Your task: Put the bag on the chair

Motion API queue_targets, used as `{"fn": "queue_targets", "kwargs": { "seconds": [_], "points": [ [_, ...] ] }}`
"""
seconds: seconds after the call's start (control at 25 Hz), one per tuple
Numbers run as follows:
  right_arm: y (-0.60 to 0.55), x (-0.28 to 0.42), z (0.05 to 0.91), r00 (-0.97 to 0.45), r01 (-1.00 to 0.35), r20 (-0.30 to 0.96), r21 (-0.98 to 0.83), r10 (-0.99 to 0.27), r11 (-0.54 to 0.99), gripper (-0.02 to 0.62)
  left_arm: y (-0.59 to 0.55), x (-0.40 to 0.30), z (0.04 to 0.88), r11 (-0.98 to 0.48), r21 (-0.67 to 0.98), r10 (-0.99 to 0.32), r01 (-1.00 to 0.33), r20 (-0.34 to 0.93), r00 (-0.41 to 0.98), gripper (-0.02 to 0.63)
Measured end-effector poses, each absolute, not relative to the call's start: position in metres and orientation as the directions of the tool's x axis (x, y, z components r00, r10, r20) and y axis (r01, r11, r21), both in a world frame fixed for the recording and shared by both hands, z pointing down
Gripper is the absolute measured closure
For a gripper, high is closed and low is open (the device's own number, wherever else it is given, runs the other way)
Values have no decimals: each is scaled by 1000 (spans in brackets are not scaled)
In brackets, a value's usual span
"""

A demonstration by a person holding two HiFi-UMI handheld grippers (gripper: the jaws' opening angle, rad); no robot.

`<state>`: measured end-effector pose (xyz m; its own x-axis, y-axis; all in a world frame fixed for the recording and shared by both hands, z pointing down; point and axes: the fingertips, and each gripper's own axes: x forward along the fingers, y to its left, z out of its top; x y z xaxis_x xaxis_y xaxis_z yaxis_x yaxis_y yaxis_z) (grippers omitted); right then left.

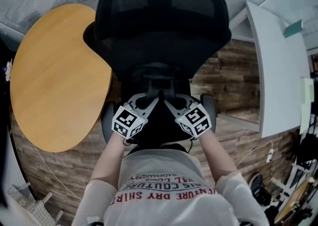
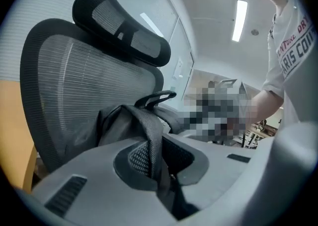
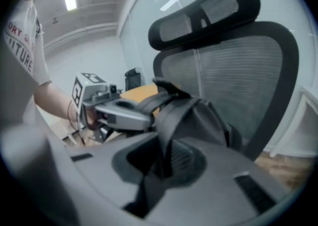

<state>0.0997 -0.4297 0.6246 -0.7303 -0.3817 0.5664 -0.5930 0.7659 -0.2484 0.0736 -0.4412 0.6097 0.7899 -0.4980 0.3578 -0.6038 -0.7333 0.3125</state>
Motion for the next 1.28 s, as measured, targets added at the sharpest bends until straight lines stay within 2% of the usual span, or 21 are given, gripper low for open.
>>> {"fn": "queue_targets", "kwargs": {
  "seconds": [0.16,0.48,0.56,0.64,0.72,0.8,0.88,1.12,1.2,1.28],
  "points": [
    [-435,101,650,-717,-614,574,-254,-395,747,535,-449,67,643,-683,320,-530,-656,401,747,554],
    [-449,105,676,-681,-685,586,-297,-440,665,531,-458,66,663,-607,436,-546,-664,379,747,525],
    [-448,104,677,-677,-689,592,-303,-437,658,441,-458,69,664,-591,447,-554,-672,381,741,509],
    [-447,105,677,-665,-696,602,-287,-442,658,379,-458,71,665,-573,433,-581,-696,383,718,467],
    [-446,110,676,-635,-720,614,-247,-470,649,355,-457,70,663,-553,405,-623,-728,379,684,430],
    [-446,119,670,-608,-748,610,-224,-509,625,345,-455,68,659,-533,388,-659,-752,367,656,367],
    [-445,124,658,-605,-760,582,-221,-543,610,345,-452,66,651,-516,388,-685,-764,350,640,344],
    [-427,129,620,-638,-739,522,-209,-566,641,353,-432,66,628,-501,364,-712,-785,342,614,345],
    [-424,138,610,-624,-756,514,-208,-588,620,430,-426,64,618,-496,333,-724,-802,352,594,348],
    [-422,148,598,-608,-776,501,-209,-616,595,521,-418,64,603,-501,313,-732,-807,343,588,418]
  ]
}}
